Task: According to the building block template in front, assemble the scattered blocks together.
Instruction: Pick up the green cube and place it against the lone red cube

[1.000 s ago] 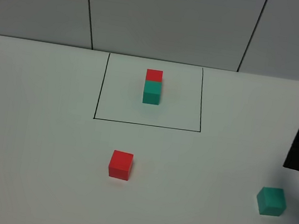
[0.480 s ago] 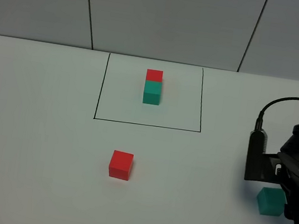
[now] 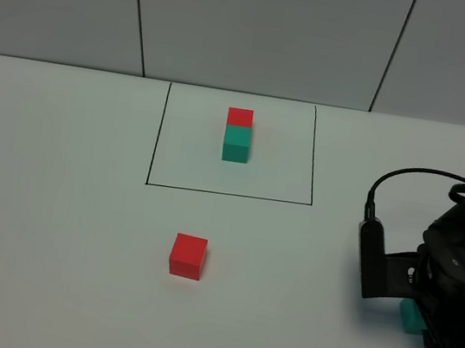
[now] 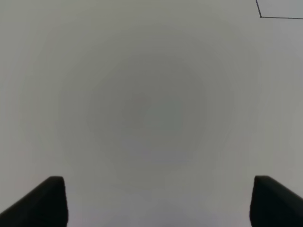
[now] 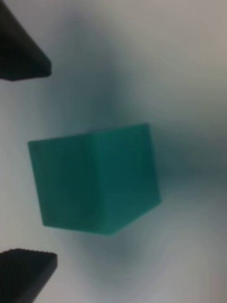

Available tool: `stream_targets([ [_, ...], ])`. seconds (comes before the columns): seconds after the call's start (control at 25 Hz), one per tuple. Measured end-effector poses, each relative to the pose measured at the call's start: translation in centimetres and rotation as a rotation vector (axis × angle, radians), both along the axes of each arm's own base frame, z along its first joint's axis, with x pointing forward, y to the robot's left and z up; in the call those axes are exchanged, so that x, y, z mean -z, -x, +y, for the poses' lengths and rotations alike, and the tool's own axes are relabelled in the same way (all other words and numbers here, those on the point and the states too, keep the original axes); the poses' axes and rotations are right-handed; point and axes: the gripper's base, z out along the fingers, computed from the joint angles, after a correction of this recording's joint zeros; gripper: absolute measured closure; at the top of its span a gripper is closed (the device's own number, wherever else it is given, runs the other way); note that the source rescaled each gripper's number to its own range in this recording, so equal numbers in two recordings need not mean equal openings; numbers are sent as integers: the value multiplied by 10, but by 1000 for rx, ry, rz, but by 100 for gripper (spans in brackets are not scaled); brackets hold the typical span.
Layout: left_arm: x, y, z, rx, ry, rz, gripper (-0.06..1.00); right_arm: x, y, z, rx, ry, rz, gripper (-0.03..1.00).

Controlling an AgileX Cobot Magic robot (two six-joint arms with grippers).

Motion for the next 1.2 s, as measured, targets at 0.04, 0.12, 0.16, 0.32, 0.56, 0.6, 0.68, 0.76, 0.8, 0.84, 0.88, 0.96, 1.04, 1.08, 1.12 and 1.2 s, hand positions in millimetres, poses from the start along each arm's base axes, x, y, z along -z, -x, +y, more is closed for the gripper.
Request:
stream_targets([
  [0.04,0,0,0,0,0,0,0,0,-1,1,-3,-17,-5,6],
  [0.12,0,0,0,0,0,0,0,1,-1,4,8,-52,-9,13],
  [0.16,0,0,0,0,0,0,0,1,-1,5,13,-65,-10,18],
  [0.32,0,0,0,0,0,0,0,1,-1,7,35,-85,-12,41],
  [0.56,0,0,0,0,0,0,0,1,0,5,127,-101,-22,36],
  [0.6,0,0,0,0,0,0,0,1,-1,3,135,-103,-24,31],
  [0.68,0,0,0,0,0,0,0,1,-3,0,137,-103,-38,20],
  [0.76,0,0,0,0,0,0,0,1,-5,-2,129,-106,-57,15],
  [0.8,0,0,0,0,0,0,0,0,-7,-2,125,-109,-66,13],
  [0.84,0,0,0,0,0,0,0,0,-7,-3,118,-109,-71,12],
  [0.88,0,0,0,0,0,0,0,0,-8,-4,115,-108,-73,12],
  [0.96,0,0,0,0,0,0,0,3,-9,-6,106,-103,-64,11],
  [1.04,0,0,0,0,0,0,0,8,-10,-9,107,-95,-49,11],
  [1.08,0,0,0,0,0,0,0,10,-11,-11,110,-92,-42,11],
  [1.12,0,0,0,-1,1,0,0,12,-11,-12,109,-89,-35,11],
  [1.2,0,0,0,-1,1,0,0,15,-12,-14,96,-82,-25,11],
])
